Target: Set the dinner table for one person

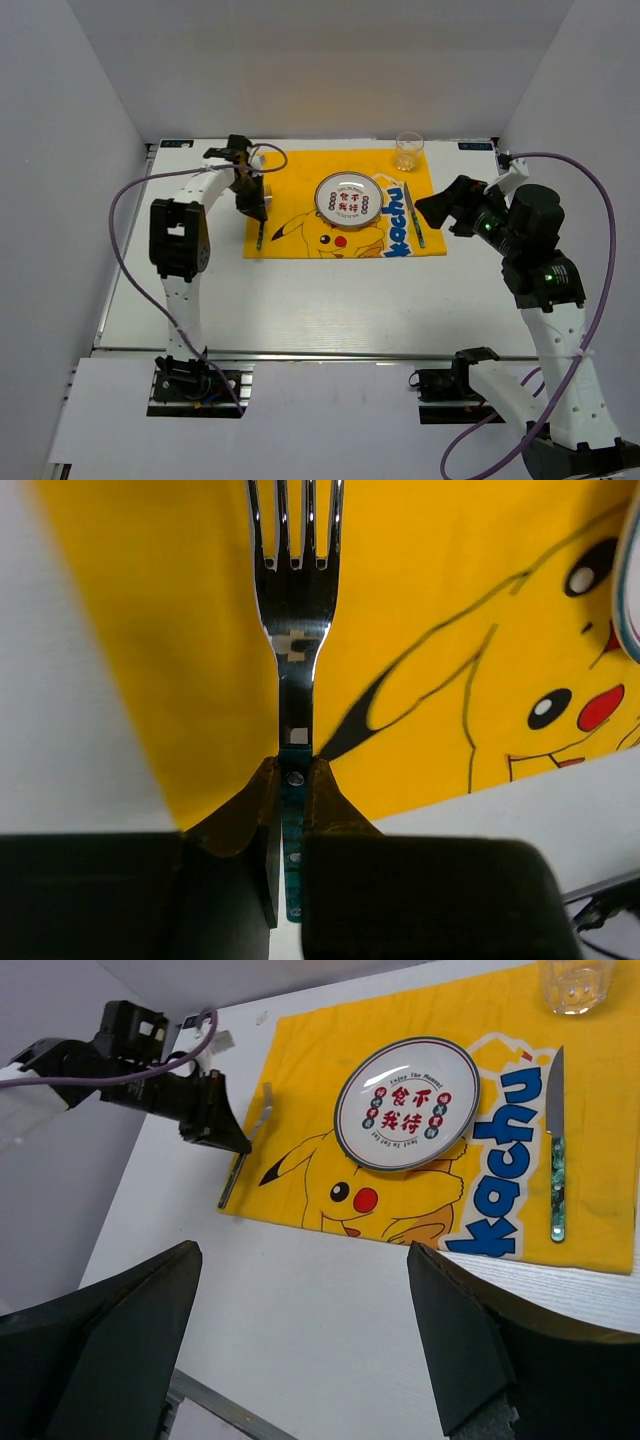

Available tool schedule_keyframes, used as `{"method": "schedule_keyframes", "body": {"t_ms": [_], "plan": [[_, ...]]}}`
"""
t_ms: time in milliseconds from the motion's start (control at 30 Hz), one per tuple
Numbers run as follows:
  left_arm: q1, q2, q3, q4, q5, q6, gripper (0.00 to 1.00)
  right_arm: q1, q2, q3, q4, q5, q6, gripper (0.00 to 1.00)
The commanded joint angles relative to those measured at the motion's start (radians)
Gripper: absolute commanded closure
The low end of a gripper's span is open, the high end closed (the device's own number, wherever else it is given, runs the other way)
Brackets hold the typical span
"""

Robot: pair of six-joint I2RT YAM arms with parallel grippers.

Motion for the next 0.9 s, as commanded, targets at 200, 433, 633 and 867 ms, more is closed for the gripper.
{"method": "schedule_keyframes", "body": {"t_ms": [200, 433, 633, 867], "plan": [[-0.134, 0.148, 0.246, -0.107, -0.062, 0.071, 1.0, -0.001, -0.008, -0.005, -0.008, -0.026, -0.057, 0.11], [-0.143, 0.159, 0.245, -0.064, -0.093, 0.021, 1.0, -0.002, -0.008, 0.003, -0.024, -0.022, -0.072, 0.11], [-0.143, 0.167, 0.268, -0.046, -0.127, 0.001, 1.0, -0.001, -0.009, -0.002, -0.027, -0.022, -0.074, 0.11], [-0.143, 0.16, 0.237, -0.038, -0.111, -0.009, 1.0, -0.001, -0.006, -0.008, -0.024, -0.023, -0.077, 0.11]]}}
